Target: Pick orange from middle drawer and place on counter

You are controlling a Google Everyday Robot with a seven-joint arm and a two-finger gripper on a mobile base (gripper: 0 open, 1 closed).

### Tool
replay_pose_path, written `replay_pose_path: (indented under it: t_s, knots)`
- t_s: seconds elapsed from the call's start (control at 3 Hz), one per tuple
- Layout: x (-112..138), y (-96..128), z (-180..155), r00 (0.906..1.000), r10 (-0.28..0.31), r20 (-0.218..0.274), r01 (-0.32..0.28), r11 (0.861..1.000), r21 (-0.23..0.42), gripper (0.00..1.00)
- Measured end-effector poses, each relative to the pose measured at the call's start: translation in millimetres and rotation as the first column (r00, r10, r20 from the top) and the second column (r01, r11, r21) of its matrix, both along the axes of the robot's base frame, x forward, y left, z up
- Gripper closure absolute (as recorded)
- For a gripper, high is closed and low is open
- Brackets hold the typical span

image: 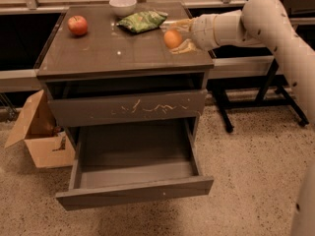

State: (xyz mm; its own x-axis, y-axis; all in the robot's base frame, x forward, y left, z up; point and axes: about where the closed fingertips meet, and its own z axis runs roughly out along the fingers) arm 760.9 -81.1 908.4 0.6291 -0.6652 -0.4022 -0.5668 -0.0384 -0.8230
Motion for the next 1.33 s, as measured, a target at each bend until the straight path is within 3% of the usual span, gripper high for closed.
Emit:
replay_pose_path:
  t_s: [0.33, 0.67, 1.0, 1.33]
  knots:
    - [29.7, 6.2, 5.9, 0.9998, -0.017, -0.005, 0.017, 0.998, 0.065, 1.00]
    - [63.9, 12.8, -9.2, 0.9943, -0.045, -0.097, 0.058, 0.990, 0.132, 0.98]
    - [81.5, 13.2, -25.2, 0.9801, -0.071, -0.186, 0.103, 0.980, 0.172, 0.75]
    - [94.2, 7.1, -47.1, 0.9554, -0.098, -0.279, 0.155, 0.969, 0.192, 0.44]
